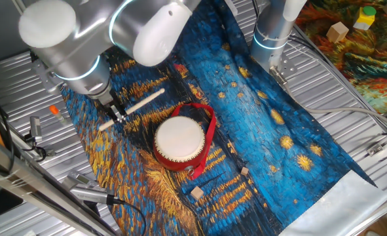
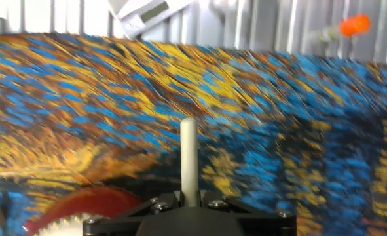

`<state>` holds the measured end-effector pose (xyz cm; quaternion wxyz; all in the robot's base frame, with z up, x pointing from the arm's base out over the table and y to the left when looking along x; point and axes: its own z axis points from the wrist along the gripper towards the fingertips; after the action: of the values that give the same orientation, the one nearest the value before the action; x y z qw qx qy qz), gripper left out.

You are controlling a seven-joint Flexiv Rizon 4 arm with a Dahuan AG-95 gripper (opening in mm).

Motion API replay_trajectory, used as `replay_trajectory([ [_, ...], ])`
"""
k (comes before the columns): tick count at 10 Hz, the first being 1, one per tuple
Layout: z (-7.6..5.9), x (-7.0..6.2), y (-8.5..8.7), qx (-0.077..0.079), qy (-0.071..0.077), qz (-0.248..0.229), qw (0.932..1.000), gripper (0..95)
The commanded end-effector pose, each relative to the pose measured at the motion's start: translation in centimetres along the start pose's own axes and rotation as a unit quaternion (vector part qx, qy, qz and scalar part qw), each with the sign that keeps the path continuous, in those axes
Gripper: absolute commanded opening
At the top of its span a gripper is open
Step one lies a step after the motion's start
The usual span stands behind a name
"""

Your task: Play the drum

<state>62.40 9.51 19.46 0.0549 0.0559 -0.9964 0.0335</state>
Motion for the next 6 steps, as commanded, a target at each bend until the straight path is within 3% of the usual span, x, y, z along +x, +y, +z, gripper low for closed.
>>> replay_trajectory([
  [1, -0.4, -1.2, 0.6, -0.002, 0.002, 0.021, 0.9998, 0.0],
  [2, -1.4, -2.5, 1.5, -0.003, 0.004, 0.036, 0.9993, 0.0],
  [6, -2.3, -4.4, 3.2, -0.006, 0.005, 0.074, 0.9972, 0.0],
])
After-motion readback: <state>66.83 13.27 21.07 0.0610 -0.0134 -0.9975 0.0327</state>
